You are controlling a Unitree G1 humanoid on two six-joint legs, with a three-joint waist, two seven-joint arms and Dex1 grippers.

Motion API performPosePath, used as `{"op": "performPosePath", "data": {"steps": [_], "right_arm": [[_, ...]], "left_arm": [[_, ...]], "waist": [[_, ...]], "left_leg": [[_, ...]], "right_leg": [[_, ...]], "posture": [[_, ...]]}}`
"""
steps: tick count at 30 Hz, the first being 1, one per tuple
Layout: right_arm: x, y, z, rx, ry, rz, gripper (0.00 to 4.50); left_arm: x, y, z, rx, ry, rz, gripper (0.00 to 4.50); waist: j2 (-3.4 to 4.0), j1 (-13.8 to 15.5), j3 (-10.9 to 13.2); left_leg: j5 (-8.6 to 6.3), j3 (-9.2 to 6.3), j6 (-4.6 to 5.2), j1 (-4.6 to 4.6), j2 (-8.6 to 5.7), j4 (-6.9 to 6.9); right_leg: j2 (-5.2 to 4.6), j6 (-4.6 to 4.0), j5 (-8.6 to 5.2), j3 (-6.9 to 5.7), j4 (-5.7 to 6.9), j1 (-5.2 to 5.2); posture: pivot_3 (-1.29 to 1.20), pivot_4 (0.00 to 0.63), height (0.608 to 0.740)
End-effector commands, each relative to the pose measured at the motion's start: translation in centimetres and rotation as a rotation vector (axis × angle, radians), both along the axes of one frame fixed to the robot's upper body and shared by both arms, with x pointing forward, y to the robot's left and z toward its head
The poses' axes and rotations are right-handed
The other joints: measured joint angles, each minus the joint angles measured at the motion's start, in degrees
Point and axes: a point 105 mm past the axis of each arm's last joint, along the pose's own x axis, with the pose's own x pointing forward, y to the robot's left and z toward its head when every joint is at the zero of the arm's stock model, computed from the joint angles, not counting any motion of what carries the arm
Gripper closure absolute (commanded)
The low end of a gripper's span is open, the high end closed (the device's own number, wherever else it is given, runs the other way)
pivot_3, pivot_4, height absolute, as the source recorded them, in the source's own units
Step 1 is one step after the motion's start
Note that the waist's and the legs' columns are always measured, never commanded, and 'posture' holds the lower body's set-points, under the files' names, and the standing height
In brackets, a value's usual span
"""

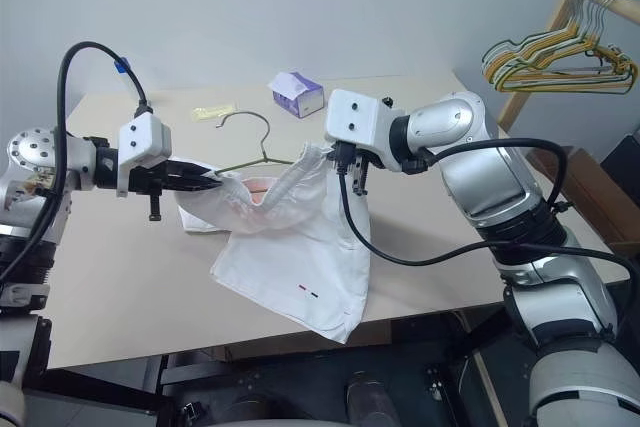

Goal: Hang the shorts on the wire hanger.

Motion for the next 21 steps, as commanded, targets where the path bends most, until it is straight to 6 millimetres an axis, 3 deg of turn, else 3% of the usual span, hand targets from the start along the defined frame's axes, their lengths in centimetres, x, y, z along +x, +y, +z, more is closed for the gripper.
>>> {"op": "performPosePath", "data": {"steps": [1,3,7,10,16,21], "right_arm": [[-0.1,0.5,1.1,-0.001,-0.115,0.048,4.49],[-0.1,0.3,0.7,-0.008,-0.113,0.064,4.49],[-0.1,-0.2,-0.4,-0.031,-0.085,0.088,3.48],[1.2,-0.4,-0.7,-0.006,-0.092,0.026,2.46],[2.0,-0.9,-1.2,0.022,-0.03,-0.007,2.46],[1.6,-0.7,-1.4,0.057,0.026,0.043,2.46]], "left_arm": [[-0.2,-0.1,1.8,-0.041,-0.071,-0.018,4.49],[-0.3,-0.1,2.0,-0.049,-0.074,-0.021,4.49],[-0.2,0.0,2.1,-0.045,-0.084,-0.02,4.49],[-0.3,-0.1,2.2,-0.052,-0.082,-0.027,4.49],[-0.5,-0.1,2.0,-0.047,-0.078,-0.037,4.49],[-0.6,-0.3,2.2,-0.058,-0.087,-0.055,4.49]], "waist": [[0.0,0.0,0.0],[0.0,0.0,0.0],[0.0,0.1,0.0],[-0.01,0.0,0.0],[-0.01,-0.2,0.0],[-0.01,-0.2,0.0]], "left_leg": [[0.0,0.0,0.0,0.0,0.0,0.0],[0.0,0.0,0.0,0.0,0.0,0.0],[0.0,0.0,0.0,0.01,0.0,0.0],[0.0,0.0,0.0,0.01,0.0,0.0],[0.0,0.0,0.0,0.02,0.0,0.0],[0.0,0.0,0.0,0.03,0.0,0.0]], "right_leg": [[0.0,0.0,0.0,0.0,0.0,0.0],[0.0,0.0,0.0,0.0,0.0,0.0],[0.0,0.0,0.0,0.0,0.0,0.03],[0.0,0.0,0.0,0.0,0.0,0.02],[0.0,-0.01,0.0,0.01,0.02,0.02],[0.0,-0.01,0.0,0.01,0.02,0.03]], "posture": [[-0.03,0.0,0.74],[-0.03,0.0,0.74],[-0.03,0.0,0.74],[-0.02,0.0,0.74],[-0.02,0.0,0.74],[-0.02,0.0,0.74]]}}
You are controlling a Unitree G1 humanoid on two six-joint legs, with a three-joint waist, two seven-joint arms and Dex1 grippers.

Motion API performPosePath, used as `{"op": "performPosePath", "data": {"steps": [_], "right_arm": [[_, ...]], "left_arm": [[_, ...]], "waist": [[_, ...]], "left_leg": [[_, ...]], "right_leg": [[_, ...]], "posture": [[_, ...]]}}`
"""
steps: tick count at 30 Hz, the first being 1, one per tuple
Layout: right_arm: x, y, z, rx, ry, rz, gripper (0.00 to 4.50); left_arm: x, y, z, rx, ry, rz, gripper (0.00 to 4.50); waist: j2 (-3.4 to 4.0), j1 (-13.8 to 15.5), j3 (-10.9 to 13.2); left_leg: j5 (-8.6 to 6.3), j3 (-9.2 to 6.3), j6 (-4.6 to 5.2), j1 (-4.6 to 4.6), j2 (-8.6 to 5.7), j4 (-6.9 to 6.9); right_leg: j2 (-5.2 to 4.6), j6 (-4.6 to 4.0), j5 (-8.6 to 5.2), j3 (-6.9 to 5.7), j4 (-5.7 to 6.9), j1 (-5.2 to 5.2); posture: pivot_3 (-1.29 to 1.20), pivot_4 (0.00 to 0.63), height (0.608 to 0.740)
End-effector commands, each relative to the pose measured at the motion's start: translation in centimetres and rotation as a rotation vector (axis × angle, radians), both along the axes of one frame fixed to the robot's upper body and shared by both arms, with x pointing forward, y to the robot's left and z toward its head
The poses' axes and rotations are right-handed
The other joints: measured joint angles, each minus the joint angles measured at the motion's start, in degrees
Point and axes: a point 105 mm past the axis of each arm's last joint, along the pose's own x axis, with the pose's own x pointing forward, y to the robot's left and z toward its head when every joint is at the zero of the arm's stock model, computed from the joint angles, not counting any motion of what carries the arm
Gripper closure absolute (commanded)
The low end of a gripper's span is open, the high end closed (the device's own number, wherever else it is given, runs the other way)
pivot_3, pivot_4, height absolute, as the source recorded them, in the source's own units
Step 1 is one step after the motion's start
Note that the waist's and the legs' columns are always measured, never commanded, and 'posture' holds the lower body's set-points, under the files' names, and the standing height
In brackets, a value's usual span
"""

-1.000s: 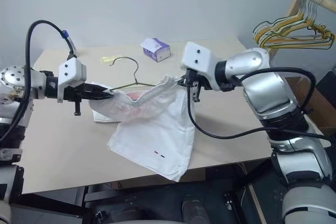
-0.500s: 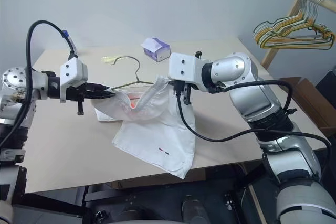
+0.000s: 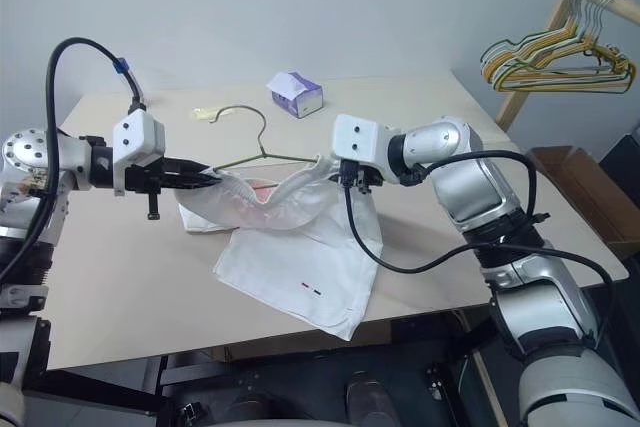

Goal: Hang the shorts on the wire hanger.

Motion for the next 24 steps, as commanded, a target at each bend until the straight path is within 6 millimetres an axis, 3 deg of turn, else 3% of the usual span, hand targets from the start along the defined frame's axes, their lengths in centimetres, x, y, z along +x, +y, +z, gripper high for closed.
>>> {"op": "performPosePath", "data": {"steps": [1,6,9,13,18,19,24], "right_arm": [[-0.3,0.2,2.0,0.057,-0.023,0.049,2.46],[-0.5,0.3,1.8,0.075,0.042,0.076,2.46],[-0.6,0.2,1.4,0.078,0.069,0.086,3.07],[-0.4,0.0,1.1,0.07,0.069,0.077,4.48],[-0.5,-0.2,1.2,0.075,0.067,0.073,4.48],[-0.5,-0.2,1.2,0.076,0.066,0.072,4.5],[-0.6,-0.5,1.1,0.088,0.073,0.056,4.5]], "left_arm": [[-0.3,-0.3,1.8,-0.029,-0.075,-0.039,4.49],[-0.7,-0.5,1.9,-0.031,-0.079,-0.071,4.49],[-0.8,-0.6,2.1,-0.05,-0.09,-0.088,4.49],[-0.9,-0.7,2.2,-0.048,-0.091,-0.099,4.49],[-0.3,-0.4,2.0,-0.093,-0.082,-0.059,4.49],[-0.1,-0.4,2.1,-0.106,-0.086,-0.05,3.76],[0.7,-0.2,3.5,-0.203,-0.145,-0.016,2.19]], "waist": [[0.0,0.0,0.0],[0.0,0.0,0.0],[0.0,0.0,0.0],[0.0,-0.1,0.0],[0.0,-0.1,0.0],[0.0,-0.1,0.0],[0.0,-0.1,0.0]], "left_leg": [[0.0,0.0,0.0,0.0,0.0,0.0],[0.0,-0.01,0.0,0.0,0.0,0.0],[0.0,0.0,0.0,0.01,0.0,0.0],[0.0,-0.01,0.0,0.0,0.0,0.0],[0.0,0.0,0.0,0.01,0.0,0.0],[0.0,-0.01,0.0,0.01,0.0,0.0],[0.0,-0.01,0.0,0.01,0.0,0.0]], "right_leg": [[0.0,0.0,0.0,0.0,0.0,0.0],[0.0,0.0,0.0,0.0,0.0,0.0],[0.0,0.0,0.0,0.0,0.0,0.01],[0.0,0.0,0.0,0.0,0.0,0.0],[0.0,0.0,0.0,0.0,0.01,0.01],[0.0,0.0,0.0,0.0,0.01,0.01],[-0.01,0.0,0.0,-0.01,0.0,0.01]], "posture": [[-0.02,0.0,0.74],[-0.02,0.0,0.74],[-0.02,0.0,0.74],[-0.02,0.0,0.74],[-0.03,0.0,0.74],[-0.03,0.0,0.74],[-0.04,0.0,0.74]]}}
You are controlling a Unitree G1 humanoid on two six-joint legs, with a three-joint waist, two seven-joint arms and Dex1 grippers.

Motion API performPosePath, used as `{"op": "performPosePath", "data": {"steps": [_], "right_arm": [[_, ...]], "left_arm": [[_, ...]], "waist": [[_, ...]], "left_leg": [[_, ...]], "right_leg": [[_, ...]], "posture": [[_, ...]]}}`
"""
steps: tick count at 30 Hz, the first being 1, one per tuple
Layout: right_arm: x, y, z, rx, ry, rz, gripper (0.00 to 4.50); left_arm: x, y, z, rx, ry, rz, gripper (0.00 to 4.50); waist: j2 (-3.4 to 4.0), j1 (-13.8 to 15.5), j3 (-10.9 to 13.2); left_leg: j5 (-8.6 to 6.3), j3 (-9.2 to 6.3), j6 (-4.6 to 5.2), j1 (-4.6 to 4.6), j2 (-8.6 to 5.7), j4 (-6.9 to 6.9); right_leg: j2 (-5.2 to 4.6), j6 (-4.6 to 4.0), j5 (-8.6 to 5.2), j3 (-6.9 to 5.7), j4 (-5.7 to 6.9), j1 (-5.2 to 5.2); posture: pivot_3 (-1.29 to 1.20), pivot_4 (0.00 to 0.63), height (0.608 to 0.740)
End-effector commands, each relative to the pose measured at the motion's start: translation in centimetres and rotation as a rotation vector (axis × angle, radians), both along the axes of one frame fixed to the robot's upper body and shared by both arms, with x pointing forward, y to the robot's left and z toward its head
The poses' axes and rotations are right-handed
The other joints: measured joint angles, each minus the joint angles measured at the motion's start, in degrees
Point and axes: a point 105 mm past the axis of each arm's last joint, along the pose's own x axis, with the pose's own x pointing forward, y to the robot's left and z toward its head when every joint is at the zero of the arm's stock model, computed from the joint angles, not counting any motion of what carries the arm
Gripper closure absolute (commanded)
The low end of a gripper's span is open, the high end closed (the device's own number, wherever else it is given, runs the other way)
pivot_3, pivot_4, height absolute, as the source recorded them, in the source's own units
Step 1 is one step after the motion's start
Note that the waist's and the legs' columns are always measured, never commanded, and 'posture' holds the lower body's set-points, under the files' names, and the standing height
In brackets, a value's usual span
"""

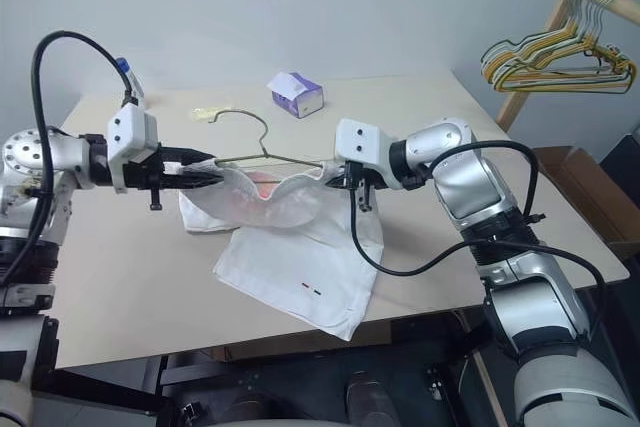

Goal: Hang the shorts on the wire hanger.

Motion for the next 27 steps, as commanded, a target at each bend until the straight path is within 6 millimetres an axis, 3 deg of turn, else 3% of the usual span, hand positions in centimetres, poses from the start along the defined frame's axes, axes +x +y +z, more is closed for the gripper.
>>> {"op": "performPosePath", "data": {"steps": [1,5,7,11,17,23,27], "right_arm": [[0.0,-0.5,2.0,0.057,-0.055,-0.026,4.5],[0.1,-1.5,1.5,0.077,-0.029,-0.089,4.5],[0.0,-2.0,1.3,0.084,-0.014,-0.123,4.5],[-0.1,-3.1,1.1,0.156,0.085,-0.27,4.5],[-0.6,-5.5,1.4,0.26,0.151,-0.6,4.5],[-2.2,-10.4,1.1,0.394,0.224,-1.053,4.5],[-2.9,-14.2,1.2,0.579,0.199,-1.296,4.5]], "left_arm": [[0.4,0.5,3.2,-0.095,-0.103,0.019,1.87],[0.7,2.2,7.0,-0.272,-0.197,0.079,0.51],[0.8,2.8,7.8,-0.314,-0.218,0.101,0.05],[1.3,3.4,7.2,-0.309,-0.217,0.167,0.05],[-1.3,1.3,5.9,-0.413,-0.158,-0.008,0.05],[-2.6,-2.0,4.7,-0.47,-0.12,-0.099,0.05],[-2.9,-3.4,4.4,-0.491,-0.093,-0.143,0.05]], "waist": [[0.0,0.0,0.0],[0.0,-0.2,0.0],[0.0,-0.2,0.0],[0.0,-0.2,0.0],[0.0,-0.3,0.0],[-0.02,-0.4,0.0],[-0.02,-1.5,0.0]], "left_leg": [[0.0,0.0,0.0,0.0,0.0,0.0],[0.0,-0.01,0.0,-0.02,0.0,0.0],[0.0,-0.01,0.0,-0.02,0.0,0.0],[0.0,-0.01,0.0,0.04,0.0,0.0],[0.0,-0.01,-0.01,-0.05,0.01,0.0],[0.0,-0.03,-0.01,-0.08,0.01,0.02],[0.0,-0.03,-0.01,-0.01,-0.01,0.03]], "right_leg": [[0.0,0.0,0.0,0.0,0.0,0.0],[0.0,0.0,0.0,0.0,0.0,-0.02],[0.0,0.0,0.0,0.0,-0.01,-0.01],[-0.01,0.0,0.0,0.01,0.04,0.02],[-0.02,0.0,0.0,0.01,0.09,-0.05],[-0.02,0.0,0.0,-0.01,0.01,-0.02],[-0.02,0.0,0.0,0.01,0.04,0.03]], "posture": [[-0.04,0.0,0.74],[-0.06,0.0,0.74],[-0.06,0.0,0.74],[-0.07,0.0,0.74],[-0.11,0.0,0.74],[-0.18,0.0,0.74],[-0.22,0.0,0.74]]}}
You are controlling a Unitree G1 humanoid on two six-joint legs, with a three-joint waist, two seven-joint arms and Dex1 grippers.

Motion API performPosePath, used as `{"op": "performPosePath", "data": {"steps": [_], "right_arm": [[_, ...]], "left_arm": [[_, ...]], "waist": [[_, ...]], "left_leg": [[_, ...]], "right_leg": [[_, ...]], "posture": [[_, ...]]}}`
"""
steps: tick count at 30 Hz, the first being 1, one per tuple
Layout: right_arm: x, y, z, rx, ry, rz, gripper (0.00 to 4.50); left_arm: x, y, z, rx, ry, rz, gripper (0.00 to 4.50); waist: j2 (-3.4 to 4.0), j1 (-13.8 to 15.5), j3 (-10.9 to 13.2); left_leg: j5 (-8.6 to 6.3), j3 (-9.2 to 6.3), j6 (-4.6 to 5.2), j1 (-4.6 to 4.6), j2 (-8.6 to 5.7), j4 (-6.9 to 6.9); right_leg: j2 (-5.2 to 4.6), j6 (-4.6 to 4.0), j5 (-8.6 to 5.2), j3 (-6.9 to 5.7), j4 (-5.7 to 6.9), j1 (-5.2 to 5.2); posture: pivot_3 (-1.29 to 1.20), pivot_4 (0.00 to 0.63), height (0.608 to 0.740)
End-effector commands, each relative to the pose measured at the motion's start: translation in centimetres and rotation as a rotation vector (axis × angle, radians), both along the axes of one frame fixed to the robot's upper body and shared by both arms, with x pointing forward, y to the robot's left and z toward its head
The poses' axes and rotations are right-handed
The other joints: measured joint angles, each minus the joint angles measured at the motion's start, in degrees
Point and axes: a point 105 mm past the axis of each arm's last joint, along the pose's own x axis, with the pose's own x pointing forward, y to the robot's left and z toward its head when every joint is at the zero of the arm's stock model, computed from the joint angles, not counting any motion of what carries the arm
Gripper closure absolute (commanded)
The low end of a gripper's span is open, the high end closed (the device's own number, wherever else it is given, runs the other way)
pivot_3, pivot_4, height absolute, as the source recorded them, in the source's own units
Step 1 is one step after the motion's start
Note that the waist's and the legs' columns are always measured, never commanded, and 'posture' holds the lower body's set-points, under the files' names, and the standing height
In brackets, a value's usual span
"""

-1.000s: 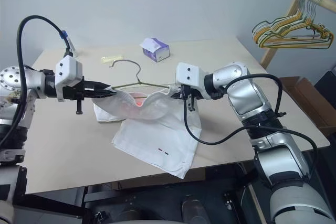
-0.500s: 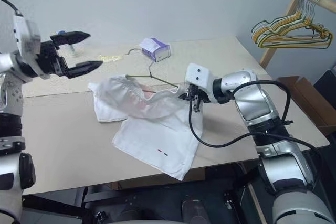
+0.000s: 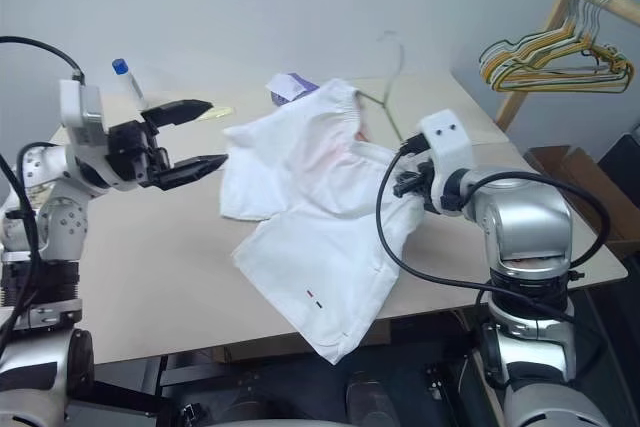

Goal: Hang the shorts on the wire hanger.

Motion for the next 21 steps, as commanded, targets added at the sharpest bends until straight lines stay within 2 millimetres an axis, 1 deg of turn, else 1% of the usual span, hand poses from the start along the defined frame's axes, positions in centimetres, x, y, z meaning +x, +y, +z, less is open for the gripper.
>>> {"op": "performPosePath", "data": {"steps": [1,4,7,10,13,17,21], "right_arm": [[-1.0,-4.3,1.7,0.053,-0.105,-0.244,4.5],[-1.7,-6.1,1.4,0.037,-0.107,-0.324,4.5],[-2.0,-7.6,0.7,0.014,-0.086,-0.421,4.5],[-2.2,-9.6,0.9,-0.003,-0.089,-0.57,4.5],[-2.2,-11.3,1.6,-0.013,-0.097,-0.696,4.5],[-2.5,-13.8,3.5,-0.027,-0.114,-0.93,4.5],[-2.1,-14.1,5.0,-0.049,-0.123,-1.016,4.5]], "left_arm": [[-0.6,-1.2,1.0,-0.015,-0.029,-0.051,0.05],[-0.5,-1.7,1.1,-0.012,-0.029,-0.08,0.05],[-0.3,-1.9,1.1,0.001,-0.035,-0.093,0.05],[-0.3,-2.2,1.3,0.011,-0.041,-0.109,0.05],[-0.7,-2.3,1.6,0.008,-0.054,-0.127,0.05],[-0.8,-2.5,2.2,-0.023,-0.082,-0.119,0.05],[-1.1,-2.6,1.8,-0.006,-0.061,-0.119,0.05]], "waist": [[0.0,-0.8,0.0],[0.0,-2.7,0.0],[0.01,-5.1,0.0],[0.03,-7.5,0.0],[0.08,-9.8,0.0],[0.12,-11.7,0.0],[0.14,-12.5,0.0]], "left_leg": [[0.0,-0.01,0.0,-0.02,0.0,0.0],[0.0,-0.02,0.0,-0.07,-0.01,-0.01],[0.0,-0.03,0.0,-0.06,-0.01,-0.01],[0.0,-0.05,0.01,0.02,-0.03,-0.01],[-0.01,-0.11,0.01,0.0,-0.03,-0.08],[-0.01,-0.22,0.01,0.02,-0.04,-0.12],[0.0,-0.23,0.01,0.11,-0.04,-0.22]], "right_leg": [[0.0,0.0,0.0,-0.01,-0.01,0.0],[-0.01,0.01,-0.01,0.0,-0.1,-0.02],[-0.03,0.02,0.0,0.03,-0.11,0.01],[-0.03,0.03,-0.01,0.13,-0.03,0.08],[-0.02,0.05,-0.02,0.28,-0.02,0.12],[-0.02,0.07,-0.03,0.4,0.02,0.17],[-0.02,0.07,-0.03,0.43,0.03,0.18]], "posture": [[-0.24,0.0,0.74],[-0.26,0.0,0.74],[-0.27,0.0,0.74],[-0.28,0.0,0.74],[-0.28,0.0,0.74],[-0.27,0.0,0.74],[-0.27,0.0,0.74]]}}
